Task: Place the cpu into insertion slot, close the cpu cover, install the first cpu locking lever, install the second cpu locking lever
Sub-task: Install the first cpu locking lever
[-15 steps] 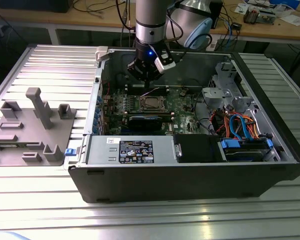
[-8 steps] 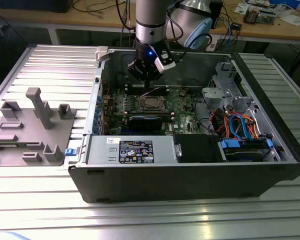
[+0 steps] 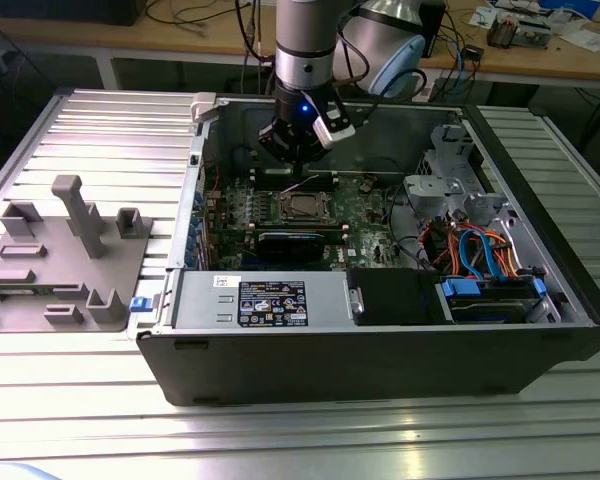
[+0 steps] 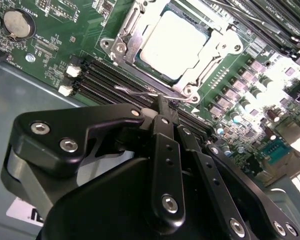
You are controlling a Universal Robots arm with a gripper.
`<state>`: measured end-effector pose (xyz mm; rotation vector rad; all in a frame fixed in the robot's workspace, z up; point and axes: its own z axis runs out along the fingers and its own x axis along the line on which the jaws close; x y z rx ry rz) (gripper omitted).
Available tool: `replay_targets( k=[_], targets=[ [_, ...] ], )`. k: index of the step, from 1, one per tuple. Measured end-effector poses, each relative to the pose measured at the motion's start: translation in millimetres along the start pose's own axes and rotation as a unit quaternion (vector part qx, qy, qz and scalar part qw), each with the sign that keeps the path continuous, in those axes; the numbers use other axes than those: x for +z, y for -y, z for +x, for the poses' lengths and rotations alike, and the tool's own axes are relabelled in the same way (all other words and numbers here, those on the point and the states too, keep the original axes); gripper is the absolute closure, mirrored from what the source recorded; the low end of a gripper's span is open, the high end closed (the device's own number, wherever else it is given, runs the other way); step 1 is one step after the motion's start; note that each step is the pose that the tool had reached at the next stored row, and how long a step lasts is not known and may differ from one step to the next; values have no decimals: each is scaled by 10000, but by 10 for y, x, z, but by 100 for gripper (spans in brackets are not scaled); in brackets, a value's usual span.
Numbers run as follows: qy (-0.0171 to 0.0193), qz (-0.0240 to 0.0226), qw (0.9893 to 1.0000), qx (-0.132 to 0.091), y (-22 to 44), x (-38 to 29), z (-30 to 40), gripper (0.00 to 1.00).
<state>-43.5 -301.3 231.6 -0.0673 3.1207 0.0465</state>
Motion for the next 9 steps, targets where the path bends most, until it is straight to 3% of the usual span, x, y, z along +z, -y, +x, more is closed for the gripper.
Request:
replay_targets(
  k=[9],
  targets=[
    [0, 1, 10000, -1, -20, 23, -47, 89]
  ],
)
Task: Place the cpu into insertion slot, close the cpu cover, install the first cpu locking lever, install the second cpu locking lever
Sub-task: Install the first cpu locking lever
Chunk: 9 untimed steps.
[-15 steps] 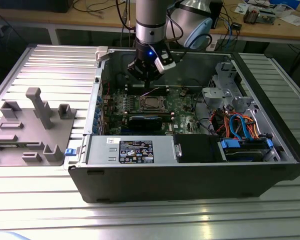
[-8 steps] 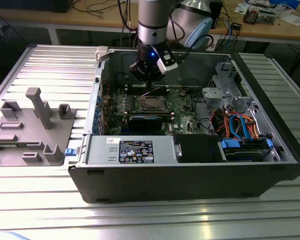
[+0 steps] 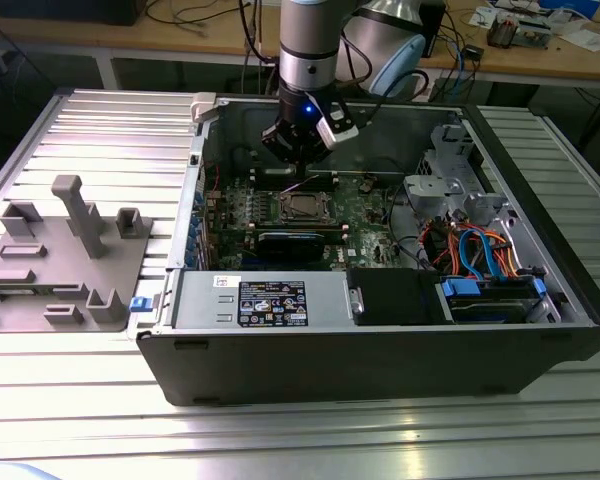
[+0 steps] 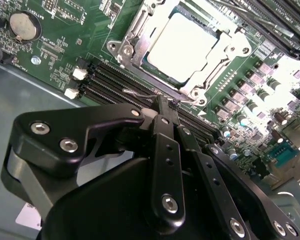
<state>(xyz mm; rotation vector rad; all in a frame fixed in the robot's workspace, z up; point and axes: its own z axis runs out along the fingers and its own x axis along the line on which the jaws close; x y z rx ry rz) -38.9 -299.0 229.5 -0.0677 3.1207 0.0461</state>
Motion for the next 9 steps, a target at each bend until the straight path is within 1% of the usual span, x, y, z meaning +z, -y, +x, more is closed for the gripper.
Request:
replay_targets(
  k=[6, 9],
  targets=[
    [0, 0, 10000, 2, -2, 5, -2, 89],
    [1, 4, 10000, 1, -1, 11, -29, 89]
  ],
)
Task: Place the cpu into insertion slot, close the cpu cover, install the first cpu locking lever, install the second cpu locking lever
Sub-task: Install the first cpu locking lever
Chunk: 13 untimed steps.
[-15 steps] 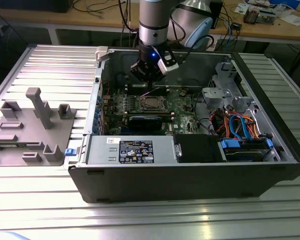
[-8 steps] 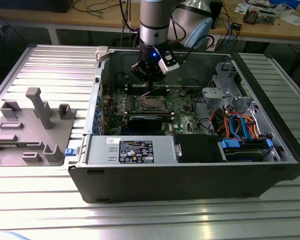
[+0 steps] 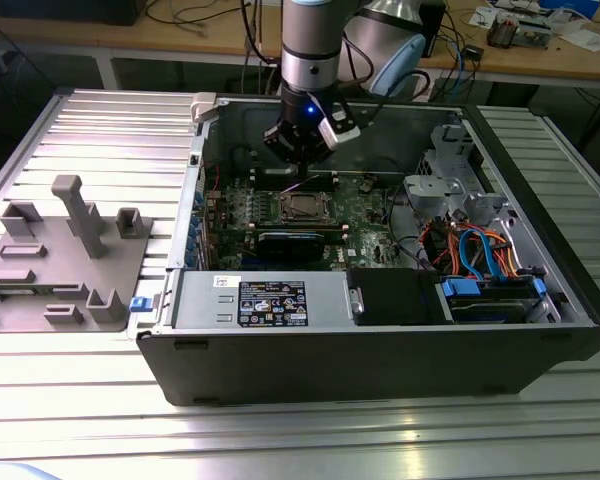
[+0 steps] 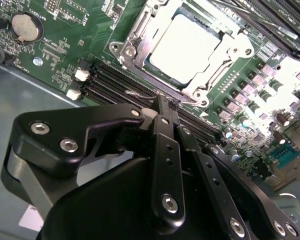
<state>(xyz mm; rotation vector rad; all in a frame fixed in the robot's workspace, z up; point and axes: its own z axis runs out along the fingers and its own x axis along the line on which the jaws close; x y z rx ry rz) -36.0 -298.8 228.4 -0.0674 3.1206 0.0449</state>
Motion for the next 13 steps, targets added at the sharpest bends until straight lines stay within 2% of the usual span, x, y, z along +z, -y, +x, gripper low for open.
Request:
replay_targets(
  k=[8, 13],
  targets=[
    [3, 18, 10000, -1, -6, 17, -26, 89],
    [3, 23, 10000, -1, -6, 38, -88, 89]
  ],
)
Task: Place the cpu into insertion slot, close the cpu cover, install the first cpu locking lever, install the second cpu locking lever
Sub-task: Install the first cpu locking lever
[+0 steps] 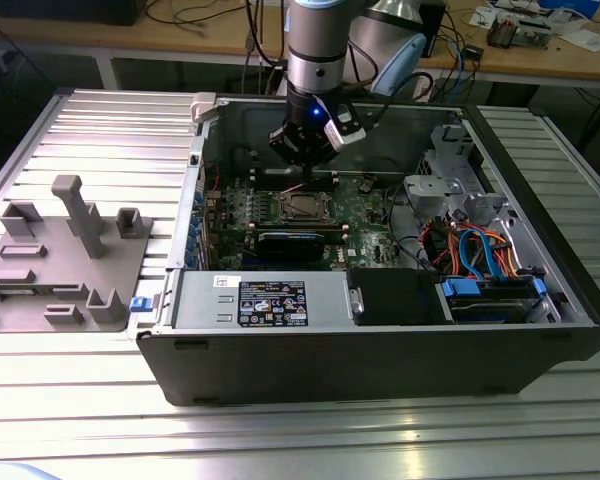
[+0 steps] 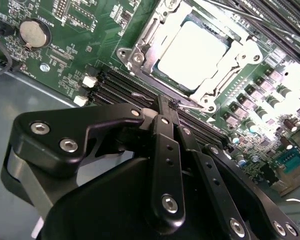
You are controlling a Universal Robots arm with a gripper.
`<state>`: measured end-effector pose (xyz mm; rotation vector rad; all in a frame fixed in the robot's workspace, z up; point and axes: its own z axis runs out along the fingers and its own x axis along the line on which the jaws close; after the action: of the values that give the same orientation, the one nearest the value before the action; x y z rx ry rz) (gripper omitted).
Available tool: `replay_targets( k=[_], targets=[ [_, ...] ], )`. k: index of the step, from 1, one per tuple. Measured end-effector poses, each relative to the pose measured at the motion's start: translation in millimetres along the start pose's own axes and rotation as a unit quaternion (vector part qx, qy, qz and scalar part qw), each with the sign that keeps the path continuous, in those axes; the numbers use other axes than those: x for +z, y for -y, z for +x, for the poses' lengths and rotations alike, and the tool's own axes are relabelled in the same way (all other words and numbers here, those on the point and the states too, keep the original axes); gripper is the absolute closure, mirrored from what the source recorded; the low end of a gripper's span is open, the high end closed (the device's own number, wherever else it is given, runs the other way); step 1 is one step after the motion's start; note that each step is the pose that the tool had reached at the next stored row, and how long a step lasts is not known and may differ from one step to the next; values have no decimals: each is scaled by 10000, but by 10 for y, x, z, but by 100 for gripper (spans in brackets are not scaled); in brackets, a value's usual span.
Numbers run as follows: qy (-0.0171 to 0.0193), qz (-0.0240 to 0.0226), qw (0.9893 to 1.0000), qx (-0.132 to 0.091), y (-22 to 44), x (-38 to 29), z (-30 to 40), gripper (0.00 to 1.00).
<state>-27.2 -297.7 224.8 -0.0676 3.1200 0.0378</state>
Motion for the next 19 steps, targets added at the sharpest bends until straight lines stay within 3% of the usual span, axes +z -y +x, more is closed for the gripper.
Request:
replay_targets(
  k=[9, 19],
  targets=[
    [2, 2, 10000, 77, 5, 69, -74, 89],
    [7, -5, 9996, 294, 7, 109, -92, 89]
  ],
)
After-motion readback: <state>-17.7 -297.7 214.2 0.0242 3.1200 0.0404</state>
